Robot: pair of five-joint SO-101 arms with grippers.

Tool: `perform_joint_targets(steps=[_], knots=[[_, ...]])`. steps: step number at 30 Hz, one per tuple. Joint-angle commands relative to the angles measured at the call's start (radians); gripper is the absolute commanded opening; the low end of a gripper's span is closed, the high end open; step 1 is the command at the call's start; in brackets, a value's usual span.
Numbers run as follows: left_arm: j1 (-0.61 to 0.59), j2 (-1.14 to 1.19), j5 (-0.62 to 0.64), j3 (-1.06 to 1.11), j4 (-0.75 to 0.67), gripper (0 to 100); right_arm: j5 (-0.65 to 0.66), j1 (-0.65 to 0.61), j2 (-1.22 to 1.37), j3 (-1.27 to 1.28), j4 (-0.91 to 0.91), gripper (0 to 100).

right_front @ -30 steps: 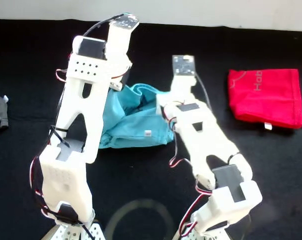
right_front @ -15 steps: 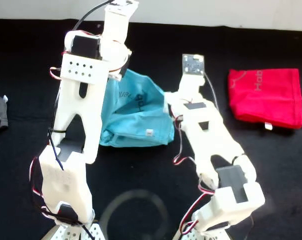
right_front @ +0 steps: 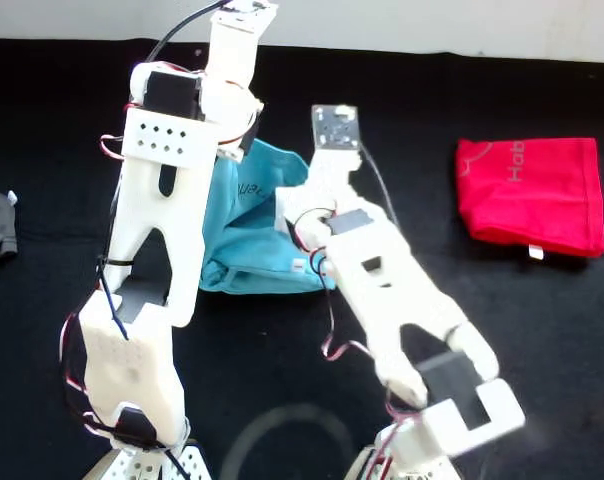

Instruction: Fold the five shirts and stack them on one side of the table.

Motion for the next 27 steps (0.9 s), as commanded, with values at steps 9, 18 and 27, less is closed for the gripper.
perform_joint_targets(steps=[9,18,27], knots=[[0.012,-0.058,0.003,-0.042,0.002,1,-0.005,0.120,0.306,-0.309,-0.042,1.3],[0.012,-0.053,0.003,-0.042,0.029,1,-0.005,0.127,0.291,-0.312,0.062,1.3],[0.041,-0.053,0.003,-0.042,0.029,1,-0.005,0.093,-0.045,-0.300,0.298,1.3]])
